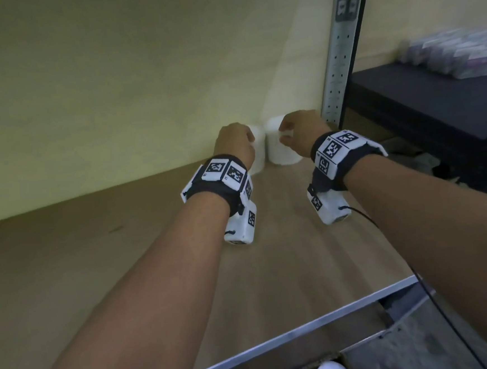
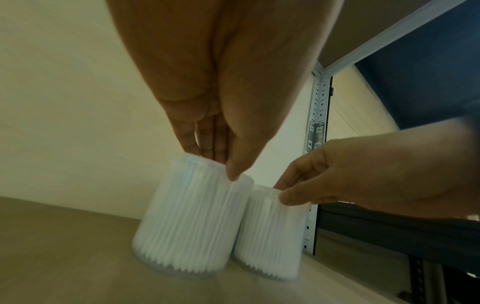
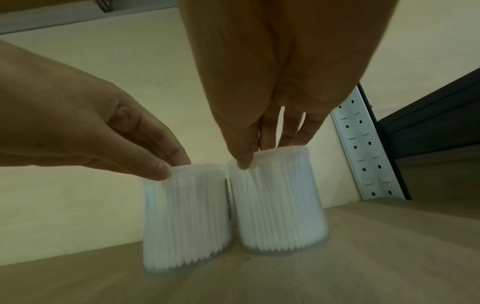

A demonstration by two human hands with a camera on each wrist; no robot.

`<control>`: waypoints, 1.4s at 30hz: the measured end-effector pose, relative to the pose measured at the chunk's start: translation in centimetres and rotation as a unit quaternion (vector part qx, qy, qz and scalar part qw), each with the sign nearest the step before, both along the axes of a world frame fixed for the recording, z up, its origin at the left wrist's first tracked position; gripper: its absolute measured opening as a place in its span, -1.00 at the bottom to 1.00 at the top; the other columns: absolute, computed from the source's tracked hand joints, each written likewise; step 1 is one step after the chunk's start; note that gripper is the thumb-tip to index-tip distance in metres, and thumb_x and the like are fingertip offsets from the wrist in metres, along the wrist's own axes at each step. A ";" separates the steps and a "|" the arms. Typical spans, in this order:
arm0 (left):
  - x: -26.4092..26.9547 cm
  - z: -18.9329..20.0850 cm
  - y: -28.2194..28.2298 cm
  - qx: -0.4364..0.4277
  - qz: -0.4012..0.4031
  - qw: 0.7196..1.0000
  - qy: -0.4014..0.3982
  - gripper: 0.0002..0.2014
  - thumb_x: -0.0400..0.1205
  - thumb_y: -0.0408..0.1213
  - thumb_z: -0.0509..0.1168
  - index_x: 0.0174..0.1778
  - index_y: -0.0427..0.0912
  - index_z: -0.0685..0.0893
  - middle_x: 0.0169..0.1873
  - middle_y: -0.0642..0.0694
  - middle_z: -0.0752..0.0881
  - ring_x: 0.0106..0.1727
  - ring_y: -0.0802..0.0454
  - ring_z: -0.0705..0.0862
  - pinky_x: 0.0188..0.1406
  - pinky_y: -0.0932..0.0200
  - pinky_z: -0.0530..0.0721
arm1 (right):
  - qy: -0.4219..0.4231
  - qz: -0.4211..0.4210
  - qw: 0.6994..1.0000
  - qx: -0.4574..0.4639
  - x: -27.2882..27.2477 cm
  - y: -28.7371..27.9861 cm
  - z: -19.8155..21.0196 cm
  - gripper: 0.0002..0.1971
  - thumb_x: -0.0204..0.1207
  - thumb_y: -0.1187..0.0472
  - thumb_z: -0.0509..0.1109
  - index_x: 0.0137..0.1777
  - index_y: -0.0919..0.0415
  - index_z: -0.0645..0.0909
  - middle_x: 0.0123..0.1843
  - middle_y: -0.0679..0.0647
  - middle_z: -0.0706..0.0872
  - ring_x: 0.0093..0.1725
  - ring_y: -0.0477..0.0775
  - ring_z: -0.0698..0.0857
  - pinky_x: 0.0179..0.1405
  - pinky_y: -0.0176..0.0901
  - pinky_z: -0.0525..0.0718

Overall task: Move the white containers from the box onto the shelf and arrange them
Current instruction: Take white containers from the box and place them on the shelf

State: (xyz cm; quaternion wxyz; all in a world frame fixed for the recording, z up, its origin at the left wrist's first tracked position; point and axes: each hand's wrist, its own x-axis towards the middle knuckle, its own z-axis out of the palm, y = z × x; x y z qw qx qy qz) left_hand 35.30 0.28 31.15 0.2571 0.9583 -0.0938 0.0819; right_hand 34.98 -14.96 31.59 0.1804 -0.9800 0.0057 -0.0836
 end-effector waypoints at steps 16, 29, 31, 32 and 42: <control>-5.5 3.1 1.8 0.037 -0.039 0.998 0.019 -0.54 0.58 -0.32 0.30 0.43 -0.23 0.50 0.42 -0.21 0.50 0.45 -0.12 0.48 0.36 0.13 0.46 | -0.001 0.027 0.999 0.017 -6.0 -0.5 1.5 -0.50 0.51 0.17 0.36 0.48 0.12 0.50 0.49 0.16 0.55 0.45 0.18 0.54 0.47 -0.01 0.52; -21.3 3.7 6.3 0.065 -0.011 0.996 0.067 -0.51 0.57 -0.21 0.35 0.44 -0.19 0.52 0.41 -0.18 0.56 0.43 -0.11 0.54 0.40 0.13 0.49 | 0.054 0.073 0.996 0.025 -21.4 3.4 2.6 -0.54 0.55 0.18 0.34 0.46 0.16 0.50 0.47 0.17 0.55 0.44 0.17 0.54 0.42 -0.06 0.53; -23.2 3.6 7.4 0.066 -0.004 0.996 0.067 -0.51 0.57 -0.20 0.36 0.43 -0.19 0.53 0.40 -0.18 0.57 0.42 -0.10 0.55 0.39 0.12 0.50 | 0.060 0.079 0.995 0.020 -23.2 4.1 2.5 -0.55 0.55 0.16 0.34 0.45 0.13 0.50 0.46 0.15 0.55 0.44 0.16 0.54 0.42 -0.02 0.54; -24.2 3.5 7.8 0.066 -0.003 0.995 0.070 -0.51 0.57 -0.20 0.35 0.43 -0.19 0.53 0.39 -0.18 0.58 0.41 -0.10 0.56 0.39 0.11 0.51 | 0.062 0.082 0.994 0.020 -24.1 4.4 2.3 -0.55 0.55 0.15 0.33 0.45 0.13 0.50 0.46 0.14 0.55 0.44 0.15 0.54 0.43 -0.01 0.54; -33.3 -1.3 12.0 0.077 0.005 0.985 0.152 -0.57 0.51 -0.10 0.40 0.30 -0.09 0.58 0.26 -0.09 0.64 0.23 -0.08 0.66 0.22 0.07 0.63 | 0.113 0.110 0.987 0.018 -32.3 7.9 -1.1 -0.59 0.55 0.15 0.33 0.41 0.12 0.54 0.36 0.13 0.63 0.35 0.16 0.61 0.36 -0.06 0.56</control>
